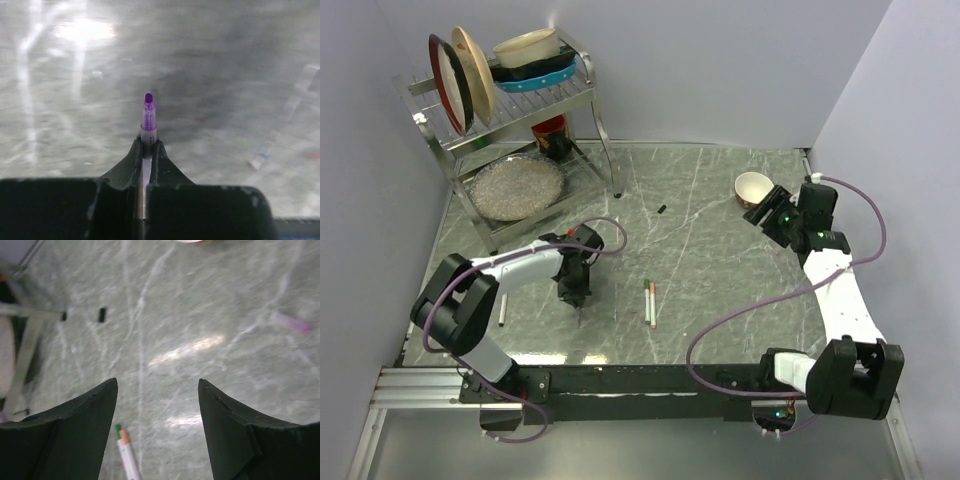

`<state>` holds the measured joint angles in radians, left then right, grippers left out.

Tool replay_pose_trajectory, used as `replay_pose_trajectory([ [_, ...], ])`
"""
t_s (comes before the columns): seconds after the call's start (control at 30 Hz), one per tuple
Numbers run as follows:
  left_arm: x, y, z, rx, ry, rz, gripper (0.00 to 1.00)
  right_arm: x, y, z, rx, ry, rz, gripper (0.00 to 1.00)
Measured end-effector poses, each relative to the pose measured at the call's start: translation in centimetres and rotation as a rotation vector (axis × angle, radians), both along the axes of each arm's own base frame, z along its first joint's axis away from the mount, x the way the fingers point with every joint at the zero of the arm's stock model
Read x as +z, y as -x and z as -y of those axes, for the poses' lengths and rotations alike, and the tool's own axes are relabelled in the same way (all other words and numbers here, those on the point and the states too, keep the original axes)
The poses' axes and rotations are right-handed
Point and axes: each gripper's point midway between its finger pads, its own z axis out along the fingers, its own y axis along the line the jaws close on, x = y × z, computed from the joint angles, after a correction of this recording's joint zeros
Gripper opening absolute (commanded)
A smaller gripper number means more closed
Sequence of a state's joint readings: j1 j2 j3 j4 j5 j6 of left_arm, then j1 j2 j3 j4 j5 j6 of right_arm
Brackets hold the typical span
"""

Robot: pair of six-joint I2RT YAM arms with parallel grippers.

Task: Insert the pens into the pen caps

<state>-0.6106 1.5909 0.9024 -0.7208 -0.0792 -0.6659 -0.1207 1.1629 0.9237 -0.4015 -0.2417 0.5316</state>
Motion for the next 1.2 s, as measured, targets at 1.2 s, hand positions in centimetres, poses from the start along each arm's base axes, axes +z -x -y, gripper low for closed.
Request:
replay_pose_trajectory([
  [1.2,21.1,3.0,16.7,-0.434,1.155,0.276,0.01,5.0,12.5,-25.3,0.707,-0.413,0.043,0.42],
])
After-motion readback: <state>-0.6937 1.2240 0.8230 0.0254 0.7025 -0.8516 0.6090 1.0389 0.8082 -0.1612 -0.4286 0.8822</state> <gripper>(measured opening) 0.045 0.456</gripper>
